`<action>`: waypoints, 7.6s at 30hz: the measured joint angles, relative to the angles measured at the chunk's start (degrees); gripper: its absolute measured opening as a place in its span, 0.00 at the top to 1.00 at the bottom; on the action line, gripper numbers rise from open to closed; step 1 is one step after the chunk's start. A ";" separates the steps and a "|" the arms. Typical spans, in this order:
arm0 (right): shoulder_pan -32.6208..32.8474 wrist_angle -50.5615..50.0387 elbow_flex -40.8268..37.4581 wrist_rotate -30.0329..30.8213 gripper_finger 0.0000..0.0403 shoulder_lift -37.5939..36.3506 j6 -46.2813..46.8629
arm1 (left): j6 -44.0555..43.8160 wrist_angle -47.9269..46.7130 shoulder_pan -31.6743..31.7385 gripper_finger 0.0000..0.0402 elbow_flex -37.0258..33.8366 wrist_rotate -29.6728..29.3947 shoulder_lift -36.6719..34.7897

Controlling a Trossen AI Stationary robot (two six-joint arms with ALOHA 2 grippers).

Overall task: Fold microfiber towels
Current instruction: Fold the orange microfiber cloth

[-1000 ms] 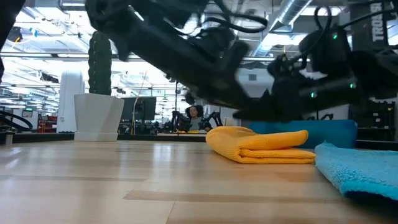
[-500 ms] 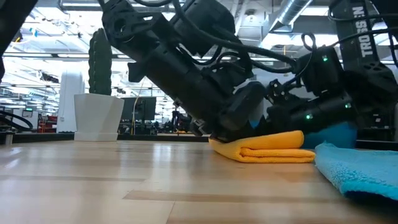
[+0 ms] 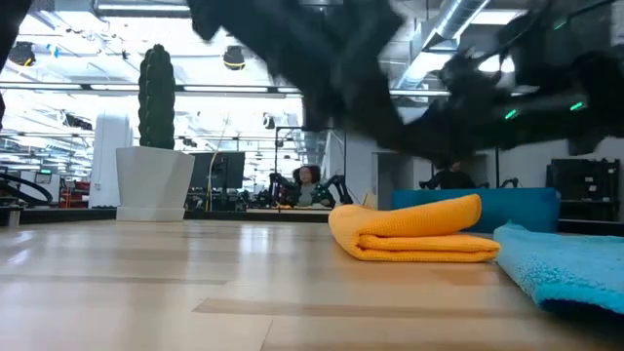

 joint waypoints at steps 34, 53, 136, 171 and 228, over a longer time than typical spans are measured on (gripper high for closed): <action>21.66 -11.56 12.13 15.49 0.86 12.49 15.15 | 15.08 9.26 7.93 1.00 -9.49 10.60 -3.55; 25.50 -26.47 12.39 16.12 0.86 11.96 19.52 | 12.28 8.24 10.25 1.00 -9.47 9.31 0.96; 20.25 -36.80 18.34 16.32 0.83 0.19 -2.59 | 22.61 -1.84 18.23 1.00 -6.37 14.35 -14.16; 10.91 -114.62 47.20 -1.77 0.96 -10.00 16.32 | -3.15 -7.27 -19.95 1.00 -9.21 -10.41 -27.81; 17.12 -33.94 27.80 10.68 0.96 19.10 22.96 | -11.51 -20.46 -28.79 1.00 -9.60 -35.13 -29.44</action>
